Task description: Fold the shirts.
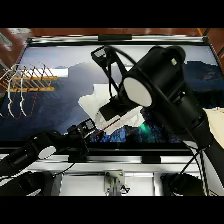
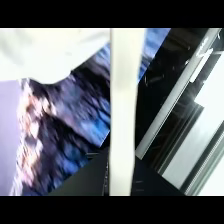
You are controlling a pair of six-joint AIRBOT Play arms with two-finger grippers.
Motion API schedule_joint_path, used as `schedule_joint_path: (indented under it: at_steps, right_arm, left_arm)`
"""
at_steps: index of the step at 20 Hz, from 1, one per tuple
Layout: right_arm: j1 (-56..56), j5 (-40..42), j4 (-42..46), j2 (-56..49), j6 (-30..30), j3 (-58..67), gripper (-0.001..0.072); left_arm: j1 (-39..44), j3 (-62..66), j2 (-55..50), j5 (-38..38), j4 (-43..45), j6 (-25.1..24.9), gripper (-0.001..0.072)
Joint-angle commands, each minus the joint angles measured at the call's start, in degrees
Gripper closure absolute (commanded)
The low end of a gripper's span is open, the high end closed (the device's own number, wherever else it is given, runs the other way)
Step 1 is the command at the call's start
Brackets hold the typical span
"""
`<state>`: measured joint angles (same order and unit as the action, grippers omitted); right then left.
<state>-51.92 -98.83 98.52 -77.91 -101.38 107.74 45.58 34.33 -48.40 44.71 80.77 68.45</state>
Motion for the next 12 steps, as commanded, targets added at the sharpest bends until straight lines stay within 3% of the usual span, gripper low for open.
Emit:
schedule_joint_path:
  at_steps: [1, 7, 8, 9, 10, 12]
  right_arm:
    - [-2.2, -1.5, 1.0, 0.0, -2.2, 0.1, 0.0625]
    - [-2.2, -1.5, 1.0, 0.0, -7.2, 0.1, 0.0623]
    - [-2.2, -1.5, 1.5, 0.0, -7.3, 0.1, 0.0532]
    - [-2.2, -1.6, 2.7, 0.0, -7.3, 0.1, 0.0268]
    - [-2.2, -2.3, 4.6, 0.0, -7.2, 0.1, 0.0118]
    - [-1.7, -3.3, 10.6, 0.9, -7.2, 0.2, 0.0118]
  left_arm:
    - [0.1, 0.3, -2.1, -2.2, -0.5, 2.2, 0.0664]
    - [0.1, 0.4, -2.6, -8.9, -2.2, 8.4, 0.0664]
    - [0.1, 0.4, -2.6, -8.9, -2.4, 8.4, 0.0664]
    - [0.1, 0.4, -2.6, -8.7, -2.4, 8.4, 0.0664]
    - [0.1, 0.4, -2.5, -8.4, -2.4, 8.4, 0.0664]
    - [0.1, 0.4, -2.5, -7.2, -2.4, 8.4, 0.0664]
